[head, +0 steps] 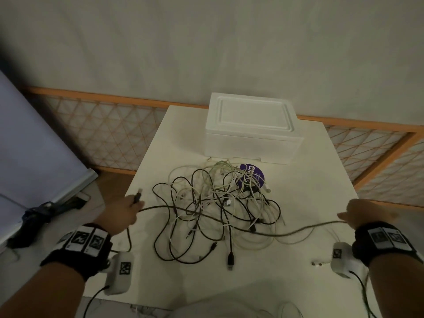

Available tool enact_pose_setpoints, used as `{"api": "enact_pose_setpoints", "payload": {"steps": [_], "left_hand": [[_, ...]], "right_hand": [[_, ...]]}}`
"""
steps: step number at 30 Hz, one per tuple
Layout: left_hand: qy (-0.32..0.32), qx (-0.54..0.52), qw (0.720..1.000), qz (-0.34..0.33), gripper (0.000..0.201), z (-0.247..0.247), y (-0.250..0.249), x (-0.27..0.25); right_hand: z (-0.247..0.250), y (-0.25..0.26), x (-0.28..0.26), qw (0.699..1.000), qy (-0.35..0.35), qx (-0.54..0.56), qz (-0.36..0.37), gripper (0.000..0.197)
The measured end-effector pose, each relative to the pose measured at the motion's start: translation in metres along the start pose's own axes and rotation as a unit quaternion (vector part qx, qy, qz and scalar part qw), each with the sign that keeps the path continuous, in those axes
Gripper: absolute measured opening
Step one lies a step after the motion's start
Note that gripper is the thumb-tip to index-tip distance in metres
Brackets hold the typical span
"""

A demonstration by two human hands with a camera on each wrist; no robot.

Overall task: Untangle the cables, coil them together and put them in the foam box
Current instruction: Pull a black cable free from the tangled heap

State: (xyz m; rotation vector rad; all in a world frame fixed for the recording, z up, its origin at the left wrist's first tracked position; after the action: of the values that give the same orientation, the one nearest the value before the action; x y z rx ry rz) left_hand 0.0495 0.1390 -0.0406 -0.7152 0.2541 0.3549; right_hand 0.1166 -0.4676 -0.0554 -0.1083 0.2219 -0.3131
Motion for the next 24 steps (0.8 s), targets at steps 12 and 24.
{"api": "enact_pose_setpoints", "payload": {"steps": [12, 24], "left_hand": [[0.078, -0.525, 0.847, -0.039, 0.025, -0.072, -0.124, -0.064], [-0.093, -0.783, 0.601, 0.135, 0.035, -0.093, -0.027, -0.063]], "right_hand": [[0.073, 0.285, -0.176, 0.731, 0.294, 0.398, 0.471, 0.039], [-0.009, 0.232, -0.168, 0.807, 0.210, -0.001, 0.551, 0.045]]}}
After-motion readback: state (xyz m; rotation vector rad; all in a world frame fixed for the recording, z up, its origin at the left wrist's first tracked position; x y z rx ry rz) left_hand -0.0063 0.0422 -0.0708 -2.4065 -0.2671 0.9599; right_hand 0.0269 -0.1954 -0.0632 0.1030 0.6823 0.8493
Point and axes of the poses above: each hand's wrist, its own x-axis towards the middle knuckle, its own z-axis out of the back of the hand, y = z × x, the point moved 4 cm from there along x, towards the middle knuckle, and after that the axes turned 3 degrees about -y, right-handed, at the moved point
